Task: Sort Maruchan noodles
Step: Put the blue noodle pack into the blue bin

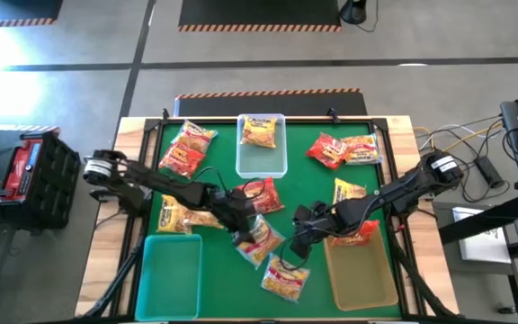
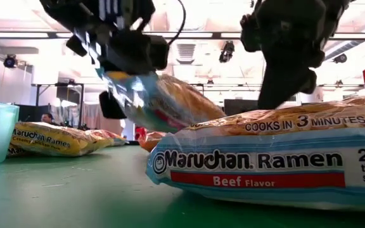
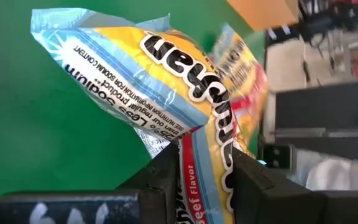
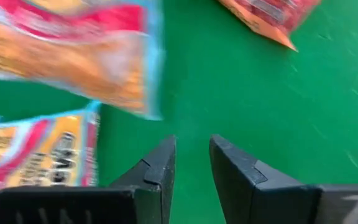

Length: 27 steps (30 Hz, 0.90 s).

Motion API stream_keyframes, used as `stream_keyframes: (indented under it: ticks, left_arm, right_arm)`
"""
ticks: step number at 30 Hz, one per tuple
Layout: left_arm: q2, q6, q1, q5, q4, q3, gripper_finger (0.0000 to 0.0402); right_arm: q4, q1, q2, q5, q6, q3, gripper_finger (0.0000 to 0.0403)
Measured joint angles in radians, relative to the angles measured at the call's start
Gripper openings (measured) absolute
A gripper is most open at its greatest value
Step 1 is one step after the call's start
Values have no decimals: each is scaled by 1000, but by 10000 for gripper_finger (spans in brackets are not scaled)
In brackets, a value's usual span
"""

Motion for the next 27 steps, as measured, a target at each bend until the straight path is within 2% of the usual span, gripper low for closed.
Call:
stream_keyframes:
  ticks: [5, 15, 21, 23, 27]
  left_arm:
    - [-89, 84, -31, 81, -73, -1, 80]
    - [-330, 135, -158, 86, -392, 2, 80]
    - [-482, -10, -292, 91, -656, 2, 80]
    - [-528, -32, -343, 61, -732, 2, 80]
    - [-584, -29, -415, -112, -922, 3, 80]
  right_arm:
    - [8, 4, -5, -18, 1, -38, 89]
    - [11, 55, -3, -19, 14, -57, 86]
    - [25, 85, -3, -19, 17, -41, 87]
    - [45, 88, -3, -18, 17, -41, 84]
    - [85, 90, -3, -4, 54, -41, 82]
